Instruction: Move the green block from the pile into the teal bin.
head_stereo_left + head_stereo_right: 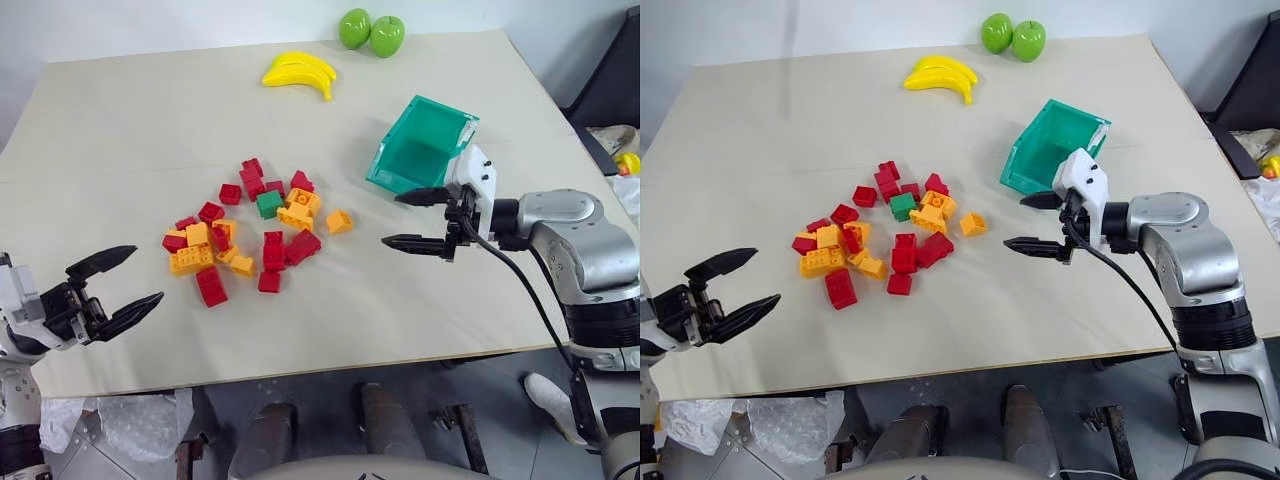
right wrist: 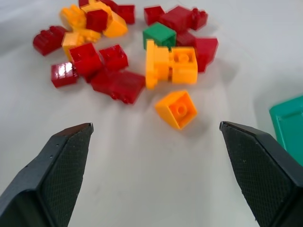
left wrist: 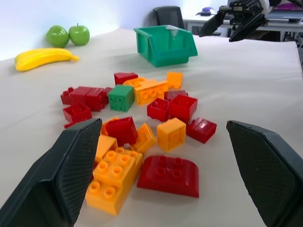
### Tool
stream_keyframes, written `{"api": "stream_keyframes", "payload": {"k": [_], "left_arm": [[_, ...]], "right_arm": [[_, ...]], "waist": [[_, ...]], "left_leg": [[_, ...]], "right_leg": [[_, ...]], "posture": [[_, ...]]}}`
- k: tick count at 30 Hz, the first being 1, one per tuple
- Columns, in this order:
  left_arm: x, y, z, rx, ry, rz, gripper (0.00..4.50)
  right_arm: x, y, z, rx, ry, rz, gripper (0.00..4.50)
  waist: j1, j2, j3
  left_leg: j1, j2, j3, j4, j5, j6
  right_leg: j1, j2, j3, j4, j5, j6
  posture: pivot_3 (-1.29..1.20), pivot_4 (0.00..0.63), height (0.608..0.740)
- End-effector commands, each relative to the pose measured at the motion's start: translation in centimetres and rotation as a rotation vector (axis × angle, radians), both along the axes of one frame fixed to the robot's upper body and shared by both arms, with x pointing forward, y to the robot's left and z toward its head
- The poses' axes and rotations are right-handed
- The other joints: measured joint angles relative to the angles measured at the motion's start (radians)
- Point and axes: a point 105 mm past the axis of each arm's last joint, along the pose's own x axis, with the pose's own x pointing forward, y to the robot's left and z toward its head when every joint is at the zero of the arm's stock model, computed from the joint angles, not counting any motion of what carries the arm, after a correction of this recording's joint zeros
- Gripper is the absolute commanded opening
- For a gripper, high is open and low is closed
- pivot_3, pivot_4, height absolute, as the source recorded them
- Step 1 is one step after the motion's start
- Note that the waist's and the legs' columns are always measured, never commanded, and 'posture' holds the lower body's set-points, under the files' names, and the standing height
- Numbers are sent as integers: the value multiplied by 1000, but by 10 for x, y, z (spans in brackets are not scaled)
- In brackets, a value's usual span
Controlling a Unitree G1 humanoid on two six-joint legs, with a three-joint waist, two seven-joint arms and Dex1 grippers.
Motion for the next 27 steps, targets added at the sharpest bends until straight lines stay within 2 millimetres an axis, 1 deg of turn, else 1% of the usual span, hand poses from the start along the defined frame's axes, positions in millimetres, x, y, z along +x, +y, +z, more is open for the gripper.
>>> {"api": "stream_keyframes", "payload": {"k": [1, 4, 5, 7, 8, 9, 12, 14, 16, 20, 25, 27], "left_arm": [[0, 0, 4, 13, -8, -11, 4500], [2, -1, 5, 11, -16, -13, 4500], [2, -1, 5, 11, -16, -14, 4500], [2, -2, 5, 9, -19, -13, 4500], [2, -2, 4, 6, -20, -12, 4500], [2, -3, 4, 4, -20, -11, 4500], [0, -4, 3, -1, -20, -6, 4500], [-1, -5, 3, -4, -23, -3, 4500], [-3, -5, 2, -5, -26, 0, 4500], [-7, -4, 1, -5, -25, 14, 4500], [-10, -5, 1, -8, -30, 25, 4500], [-11, -5, 1, -8, -32, 30, 4500]], "right_arm": [[-5, 23, 17, 37, -37, 17, 4480], [-2, 60, 24, 85, -26, 17, 4480], [-1, 67, 25, 94, -22, 14, 4480], [5, 96, 25, 114, -19, 10, 4480], [10, 108, 23, 117, -17, -9, 4480], [14, 116, 21, 117, -16, -23, 4480], [39, 146, 10, 130, 35, -171, 4480], [50, 160, -1, 113, 55, -238, 4480], [57, 173, -8, 109, 55, -262, 4480], [69, 200, -12, 132, 65, -306, 4480], [74, 221, -17, 147, 76, -318, 4480], [79, 222, -21, 121, 62, -365, 4480]], "waist": [[-2, 0, 0], [-8, 0, 0], [-8, 0, 0], [-5, 0, 0], [-4, 0, 0], [-4, 0, 0], [-5, 0, 0], [-8, 0, 0], [-10, 0, 0], [-18, 0, 0], [-35, 0, 0], [-39, 0, 0]], "left_leg": [[0, 0, 0, 0, 0, 0], [0, 0, 0, 0, 0, 0], [0, 1, 0, 0, 0, 0], [0, 1, -1, 0, 0, -1], [0, 1, -1, 0, 0, -1], [0, 1, -1, 0, 0, -1], [0, 0, -1, 1, 0, -1], [0, 0, -1, 1, 0, -1], [0, 0, -1, 1, 0, -1], [0, -1, -1, 2, 0, -1], [0, 0, -2, 2, 0, -1], [0, 0, -2, 2, 0, -1]], "right_leg": [[0, 0, 0, 0, 0, 0], [0, 0, 0, 1, 0, 0], [-1, 0, 0, 1, 0, -1], [-1, 1, 0, 1, 1, -1], [-1, 1, 0, 1, 1, -1], [-1, 0, 0, 1, 1, -1], [-1, 0, 0, 1, 1, -1], [-1, 1, 0, 3, 1, -1], [-1, 1, -1, 7, 1, -1], [-1, 1, -1, 8, 1, -1], [-1, 1, -1, 9, 1, -1], [-1, 1, -1, 9, 1, -1]], "posture": [[0, 150, 740], [0, 150, 740], [0, 150, 740], [0, 150, 740], [0, 150, 740], [0, 150, 740], [0, 150, 740], [0, 150, 740], [0, 150, 740], [0, 150, 740], [0, 150, 740], [0, 150, 740]]}}
